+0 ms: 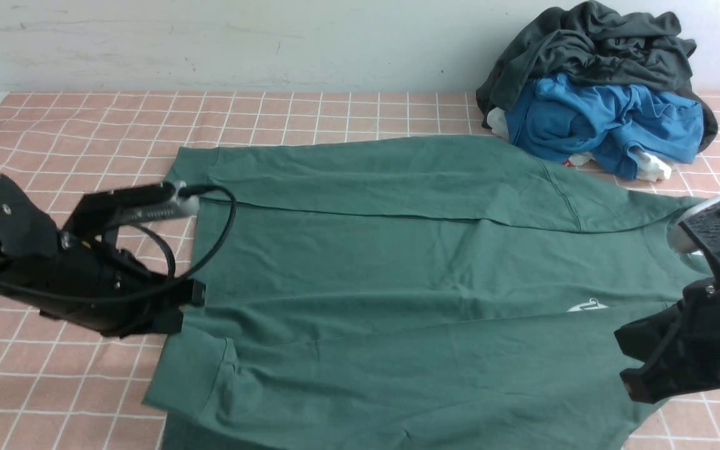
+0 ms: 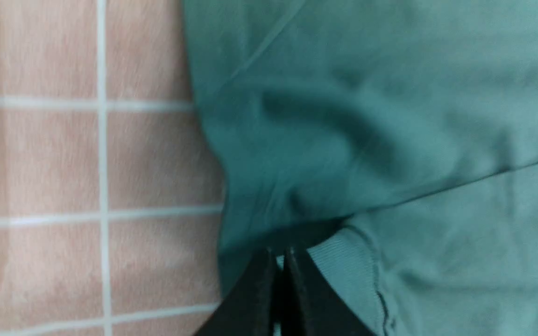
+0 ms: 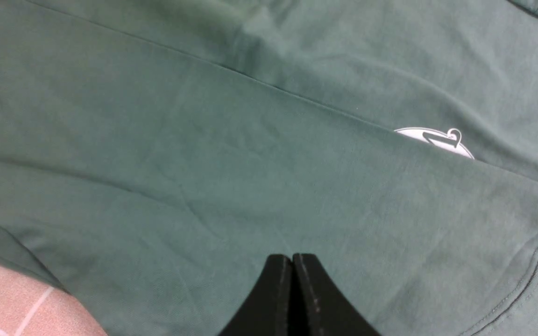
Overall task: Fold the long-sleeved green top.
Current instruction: Use the left arm to drag and place the cuff at the centered position on the left edge of the fabric, then use the left arm to clamp the cuff farthest from it
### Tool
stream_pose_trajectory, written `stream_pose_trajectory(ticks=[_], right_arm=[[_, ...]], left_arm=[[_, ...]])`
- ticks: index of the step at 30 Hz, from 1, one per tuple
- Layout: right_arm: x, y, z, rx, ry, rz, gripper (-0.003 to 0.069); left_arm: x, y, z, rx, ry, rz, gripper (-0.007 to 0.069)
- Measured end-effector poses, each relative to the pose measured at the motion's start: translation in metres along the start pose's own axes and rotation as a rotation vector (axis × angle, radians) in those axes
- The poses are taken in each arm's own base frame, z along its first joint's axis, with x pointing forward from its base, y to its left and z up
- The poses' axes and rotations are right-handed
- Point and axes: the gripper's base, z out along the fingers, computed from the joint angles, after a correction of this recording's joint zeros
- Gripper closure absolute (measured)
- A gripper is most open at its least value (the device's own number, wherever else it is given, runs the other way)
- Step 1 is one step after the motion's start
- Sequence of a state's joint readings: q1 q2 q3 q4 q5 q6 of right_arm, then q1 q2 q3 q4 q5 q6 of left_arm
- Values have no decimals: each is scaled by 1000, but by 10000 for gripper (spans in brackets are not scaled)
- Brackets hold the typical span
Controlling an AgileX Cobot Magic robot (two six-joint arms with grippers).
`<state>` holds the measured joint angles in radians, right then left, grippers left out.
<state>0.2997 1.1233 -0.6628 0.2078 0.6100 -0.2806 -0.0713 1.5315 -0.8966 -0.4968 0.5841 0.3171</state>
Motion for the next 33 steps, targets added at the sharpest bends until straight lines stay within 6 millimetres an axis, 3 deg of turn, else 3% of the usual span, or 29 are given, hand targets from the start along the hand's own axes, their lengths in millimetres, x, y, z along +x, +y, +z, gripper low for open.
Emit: stream_pose_trajectory(ticks=[2,7,13,18,22,27,29,31,33], right_arm=[[0,0,0,2,-1,-2,673],[0,-1,0,8,-3,-13,673],[-1,-1,0,11,-6,-17,673],[-1,-1,0,11,-7,-16,673],[-1,0,0,3,-10,-1,673],[-1,0,0,3,-10,-1,673],[-1,0,0,3,-12,-1,673],[-2,0,0,5,-19,-2,673],[-3,-1,0,8,-28,-2,673]], left_arm=[[-17,-7,-17,11,-75,47,625],[-43,-15,-37,10,-163,107,625],[-68,-13,-38,-43,-218,179,625],[-93,-7,-7,-51,-184,168,618],[-115,8,40,-51,-53,116,517],[-146,28,59,-109,-44,53,384],[-169,38,65,-158,-89,55,325],[-179,45,78,-186,-101,57,297],[-193,54,103,-215,-124,62,267]])
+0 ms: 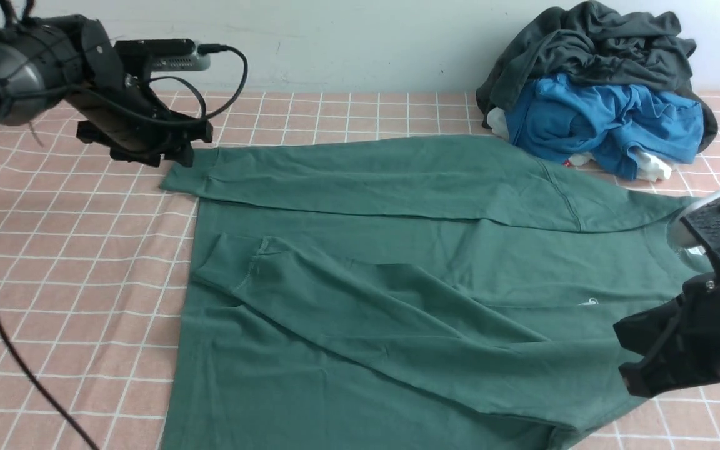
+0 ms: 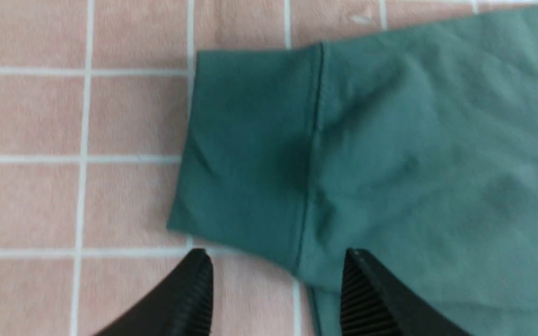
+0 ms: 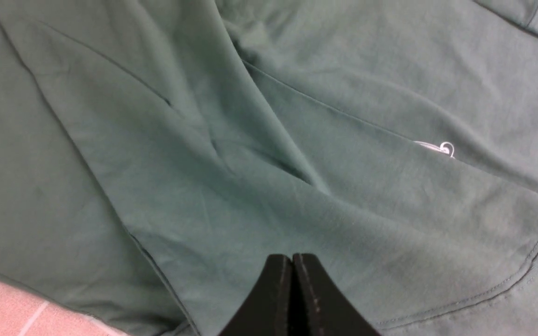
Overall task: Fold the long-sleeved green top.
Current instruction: Use the left arm to clamp the cuff farthest from it, then use the left arm to drag and drop the cuff onto the cuff closest to the left arm
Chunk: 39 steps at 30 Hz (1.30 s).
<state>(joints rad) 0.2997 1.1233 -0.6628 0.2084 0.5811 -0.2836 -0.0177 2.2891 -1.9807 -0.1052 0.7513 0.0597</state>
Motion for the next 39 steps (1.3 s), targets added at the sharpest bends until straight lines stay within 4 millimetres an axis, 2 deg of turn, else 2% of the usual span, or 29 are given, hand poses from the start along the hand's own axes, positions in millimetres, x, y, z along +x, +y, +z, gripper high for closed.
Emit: stream_pose_trajectory(ticks=[1,2,4,6,7,15,19,21,23,25,28,29,30,31,32,33,34,35,36,37,38,39], right_arm=[[0,0,0,0,-1,0,673],[0,0,0,1,-3,0,673],[-1,0,0,2,-6,0,673],[-1,0,0,2,-8,0,673],[-1,0,0,2,-8,-1,673],[-1,-1,0,7,-9,-13,673],[-1,-1,0,9,-14,-15,673],[-1,-1,0,9,-14,-15,673],[-1,-1,0,9,-14,-15,673],[-1,-1,0,10,-14,-15,673],[-1,-1,0,9,-13,-15,673],[-1,-1,0,9,-12,-16,673],[-1,-1,0,8,-8,-17,673],[-1,-1,0,8,-7,-17,673],[0,-1,0,7,-5,-17,673],[0,-1,0,7,-4,-18,673],[0,-1,0,7,-3,-18,673],[0,-1,0,7,-3,-18,673],[0,-1,0,6,0,-18,673],[0,0,0,5,2,-18,673],[0,0,0,5,3,-18,673],[1,0,0,5,6,-19,673]], left_arm=[[-2,0,-2,-2,-9,3,266],[-2,3,16,-15,-8,0,259],[-1,6,37,-33,-9,-19,257],[-1,8,46,-47,-7,-32,257],[2,11,57,-72,10,-55,257],[5,19,55,-174,75,-117,277],[7,15,54,-138,113,-111,407],[7,12,53,-88,122,-66,512],[6,9,48,-41,138,-38,585],[6,6,43,-18,157,-23,603],[-3,-2,3,29,201,13,624],[-3,-3,-1,32,213,17,625],[-10,-6,-34,39,222,30,626],[-11,-6,-38,40,221,30,626],[-16,-10,-66,43,201,42,625],[-18,-13,-82,45,184,48,625],[-16,-16,-95,44,180,55,625],[-17,-17,-99,44,171,58,625],[-9,-21,-113,43,189,68,625],[6,-26,-117,43,238,76,625],[9,-26,-118,44,245,77,625],[34,-32,-123,48,320,88,625]])
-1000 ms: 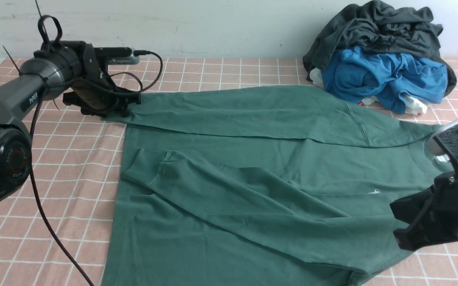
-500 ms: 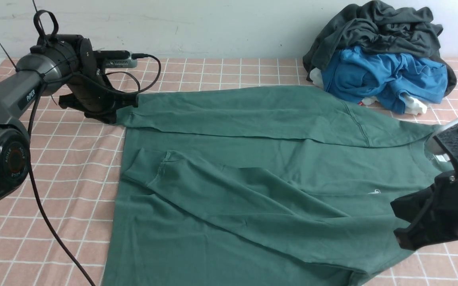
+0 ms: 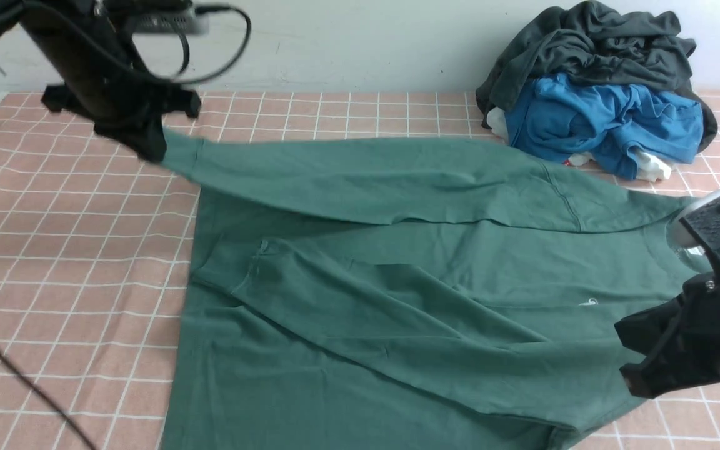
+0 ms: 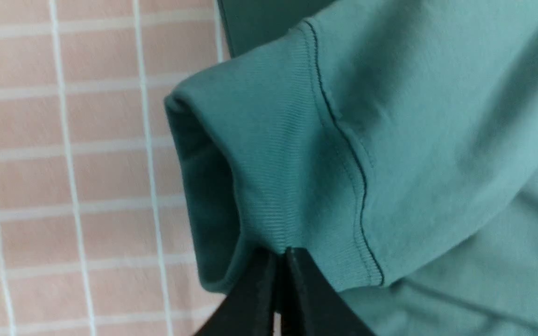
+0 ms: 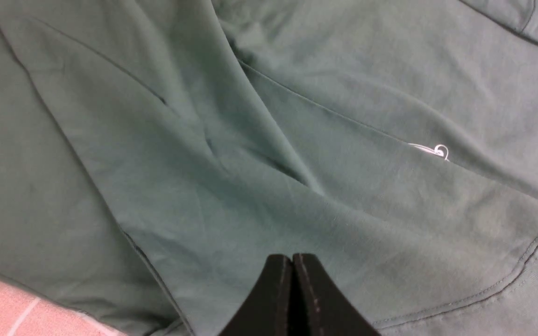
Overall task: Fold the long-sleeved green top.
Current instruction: Use the left arm to drag and drop the cuff onto the cuff closest to the left arm
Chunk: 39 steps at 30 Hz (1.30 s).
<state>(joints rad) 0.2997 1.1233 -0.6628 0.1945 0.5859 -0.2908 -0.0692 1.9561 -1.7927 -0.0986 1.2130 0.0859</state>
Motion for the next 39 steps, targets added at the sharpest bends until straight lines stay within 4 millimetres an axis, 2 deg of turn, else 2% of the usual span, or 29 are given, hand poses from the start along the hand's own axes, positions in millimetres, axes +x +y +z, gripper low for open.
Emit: stream_pose_trajectory(ticks=[1,2,3,5,7,10,14,16,17,18,19,22,23,24,26,28,29,31,32,33,35,36,37,39], right_arm=[[0,0,0,0,1,-1,673],[0,0,0,1,4,-4,673],[0,0,0,1,4,-4,673],[0,0,0,2,4,-5,673],[0,0,0,2,4,-4,673],[-3,-1,1,4,-3,32,673],[-22,-5,9,6,-2,97,673],[-46,-17,26,19,34,134,662],[-45,-18,29,19,44,138,661],[-64,-33,45,39,61,162,642],[-69,-41,51,50,67,174,630],[-91,-71,87,84,92,221,573],[-94,-83,104,94,113,238,543],[-97,-84,102,95,104,237,543],[-104,-107,145,108,161,251,461],[-108,-113,158,112,175,247,433],[-109,-120,180,111,206,240,391],[-110,-124,196,109,231,235,363],[-110,-129,215,114,270,220,336],[-110,-130,217,113,274,221,334],[-111,-137,238,125,333,206,330],[-112,-139,240,130,340,195,340],[-117,-143,242,139,365,181,412],[-118,-144,241,149,386,156,510]], left_arm=[[3,-2,-3,1,1,3,625],[27,-6,4,7,75,6,625],[29,-6,8,8,89,5,625],[56,-7,18,7,126,0,625],[68,-7,29,5,128,-6,625],[70,-6,35,4,112,-10,625],[66,-7,34,12,66,-17,625],[64,-9,33,30,33,-32,625],[64,-9,33,31,33,-33,625],[63,-10,33,43,22,-42,625],[62,-10,33,48,21,-46,625],[62,-11,33,53,20,-49,625],[62,-11,33,54,20,-50,625],[62,-11,33,54,20,-50,625],[62,-11,33,54,17,-48,625],[62,-11,33,53,12,-47,625],[61,-11,33,52,-1,-45,625],[60,-11,33,51,-9,-43,625],[59,-10,33,50,-13,-43,625],[59,-10,33,50,-13,-43,625],[59,-10,33,50,-15,-42,625],[59,-10,33,51,-15,-43,625],[59,-11,33,51,-19,-42,625],[58,-11,33,52,-28,-44,625]])
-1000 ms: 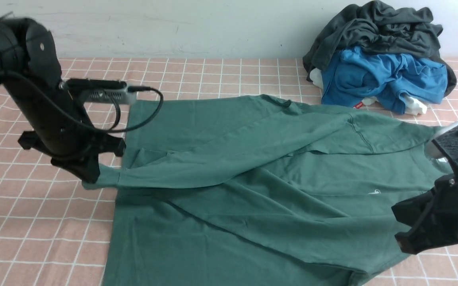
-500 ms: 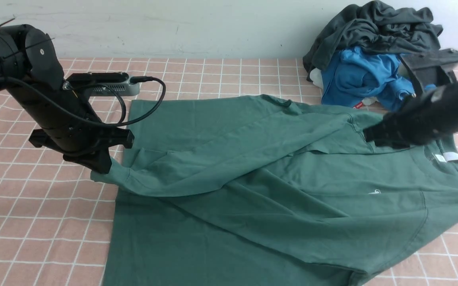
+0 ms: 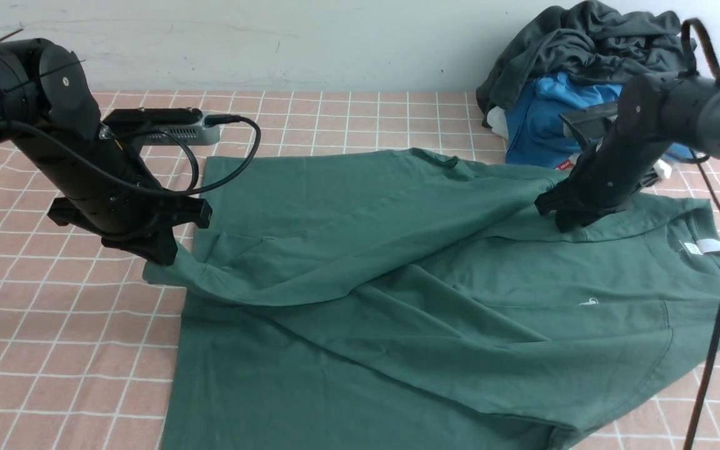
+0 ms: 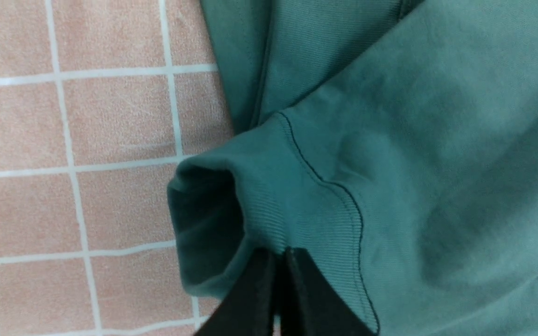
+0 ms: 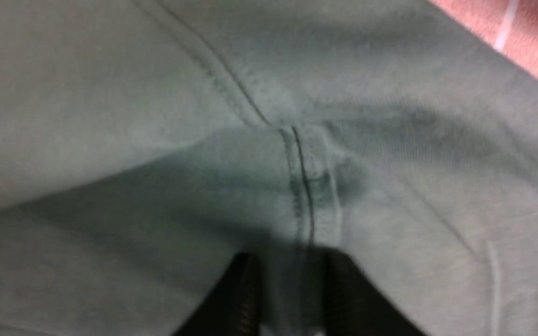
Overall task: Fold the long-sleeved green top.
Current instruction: Use the left arm to drag and drop the cuff onto the cuff closest to the left arm, then use both arms simultaneously to clamp the lower edge of the clothing fabric
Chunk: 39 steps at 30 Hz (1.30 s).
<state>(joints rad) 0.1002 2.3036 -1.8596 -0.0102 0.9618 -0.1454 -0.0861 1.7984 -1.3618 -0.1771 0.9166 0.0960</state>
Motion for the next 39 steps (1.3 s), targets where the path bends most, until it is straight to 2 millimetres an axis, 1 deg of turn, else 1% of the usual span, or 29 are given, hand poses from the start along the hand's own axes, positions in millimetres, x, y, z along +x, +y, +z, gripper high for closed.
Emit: stream_pose_trajectory(ticks=[1,2,3,5,7,10,12,15,18,20,21,22,24,27,28,29,30,31,33,34,35,36,37,38,39], right_arm=[[0,-2,-1,13,14,-13,578],[0,-2,-1,18,16,-18,596],[1,-5,-3,30,35,-29,636],[2,-12,-9,47,47,-30,659],[3,-16,-14,56,53,-28,660],[4,-34,-38,75,36,2,662],[4,-43,-46,74,19,26,662],[6,-49,-48,44,19,44,662],[7,-46,-47,1,28,42,661],[7,-44,-47,-23,23,44,648],[7,-43,-47,-33,20,46,631],[7,-41,-47,-41,23,48,608],[7,-39,-48,-46,28,46,542],[8,-37,-56,-52,46,48,436],[8,-37,-63,-53,48,54,406],[8,-37,-64,-53,45,54,401],[8,-36,-82,-60,33,62,377],[7,-34,-97,-74,15,71,372],[6,-29,-128,-103,-41,79,383],[6,-29,-129,-109,-41,79,383],[5,-19,-162,-143,-116,60,416],[4,-17,-162,-150,-117,57,416],[4,-4,-190,-188,-184,17,454],[4,5,-203,-213,-215,-10,475],[4,7,-205,-219,-221,-12,480]], left_arm=[[0,0,0,5,-3,-4,625],[0,0,0,5,-3,-3,625],[0,-1,0,11,-3,-8,625],[0,-1,0,16,-4,-11,625],[0,-2,0,17,-4,-7,625],[0,-2,0,17,-4,30,625],[-1,-1,0,16,-8,65,625],[-2,-1,0,13,-26,111,625],[-2,-1,0,12,-26,171,605],[-1,-2,0,16,-18,202,561],[-1,-2,0,21,-11,214,524],[0,-2,0,27,-5,221,480],[0,-4,-2,40,-4,217,365],[4,-10,-12,62,-1,236,230],[6,-14,-18,66,-5,270,188],[6,-16,-19,67,-6,279,181],[12,-31,-28,84,-8,384,134],[17,-43,-30,101,1,458,116],[35,-68,-26,147,46,614,100],[39,-70,-23,153,63,631,99],[63,-95,-10,193,141,800,99],[67,-97,-8,196,153,819,99],[97,-111,9,207,260,952,99],[115,-117,18,197,318,1025,99],[116,-119,18,192,321,1039,99]])
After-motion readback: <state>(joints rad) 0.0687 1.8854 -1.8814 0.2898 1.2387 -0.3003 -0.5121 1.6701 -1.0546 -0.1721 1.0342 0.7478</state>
